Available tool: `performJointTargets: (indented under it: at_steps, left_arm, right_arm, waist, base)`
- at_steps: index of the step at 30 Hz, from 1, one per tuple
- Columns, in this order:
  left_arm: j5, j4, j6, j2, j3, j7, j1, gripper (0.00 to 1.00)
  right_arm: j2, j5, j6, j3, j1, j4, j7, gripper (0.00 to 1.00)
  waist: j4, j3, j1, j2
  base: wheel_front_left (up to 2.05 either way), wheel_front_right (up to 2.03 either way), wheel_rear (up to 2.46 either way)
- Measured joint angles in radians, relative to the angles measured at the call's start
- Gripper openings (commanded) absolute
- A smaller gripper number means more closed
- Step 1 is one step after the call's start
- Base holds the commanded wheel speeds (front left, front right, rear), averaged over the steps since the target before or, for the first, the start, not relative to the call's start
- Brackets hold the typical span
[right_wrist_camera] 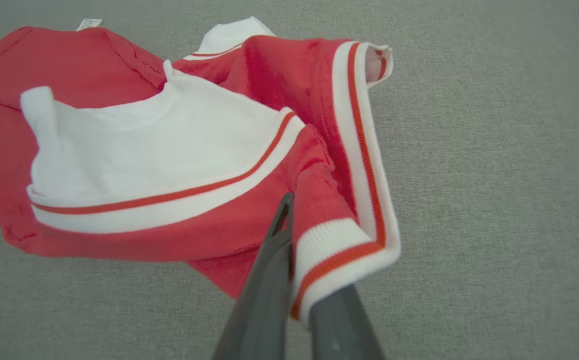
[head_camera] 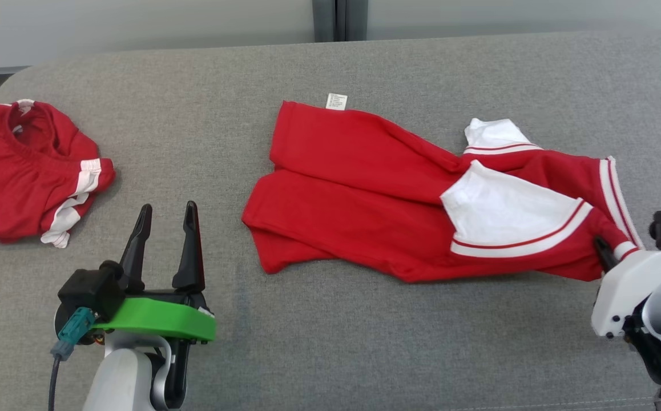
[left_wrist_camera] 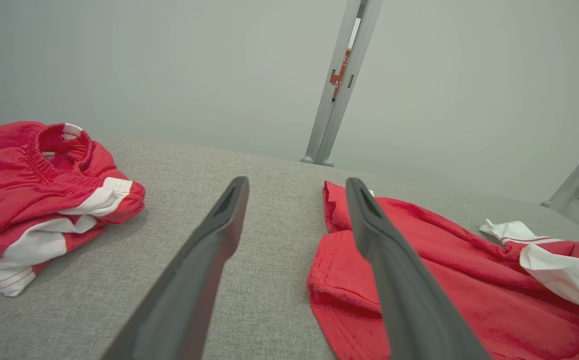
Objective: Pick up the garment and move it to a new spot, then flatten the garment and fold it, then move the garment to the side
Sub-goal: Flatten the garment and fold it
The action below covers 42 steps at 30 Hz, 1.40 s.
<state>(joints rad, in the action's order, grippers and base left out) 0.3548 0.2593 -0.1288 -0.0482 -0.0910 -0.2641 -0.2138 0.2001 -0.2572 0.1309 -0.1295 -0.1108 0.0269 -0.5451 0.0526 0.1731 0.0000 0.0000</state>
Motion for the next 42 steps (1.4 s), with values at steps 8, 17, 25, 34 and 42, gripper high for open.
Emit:
performJointTargets:
  at_steps: [8,17,25,34,42]
  left_arm:
    - [0.003,0.007,0.0,0.0,-0.014,0.0,0.008,1.0]
    - [0.004,0.008,0.0,0.0,-0.011,0.0,0.021,1.0]
    - [0.004,0.006,0.0,0.0,-0.004,0.0,0.025,1.0]
    - [0.004,-0.011,0.0,0.0,-0.011,0.0,-0.001,1.0]
    - [0.006,-0.015,0.0,0.0,-0.023,0.0,-0.034,1.0]
  right_arm:
    - [-0.037,0.187,0.0,-0.148,-0.018,-0.114,0.016,1.0]
    - [-0.092,0.208,0.0,-0.275,-0.025,-0.064,-0.032,1.0]
    - [-0.079,0.18,0.0,-0.263,-0.104,-0.012,-0.084,1.0]
    - [0.012,0.181,0.0,-0.103,-0.327,-0.234,-0.116,1.0]
    - [0.11,0.179,0.0,0.04,-0.477,-0.465,-0.188,1.0]
  waist:
    - [0.004,-0.013,0.0,0.0]
    - [0.029,-0.026,0.0,0.0]
    - [0.032,-0.018,0.0,0.0]
    - [0.032,0.028,0.0,0.0]
    - [0.052,0.09,0.0,0.0]
  base:
    - [0.0,0.0,0.0]
    - [0.0,0.0,0.0]
    - [0.0,0.0,0.0]
    - [0.0,0.0,0.0]
    - [0.0,0.0,0.0]
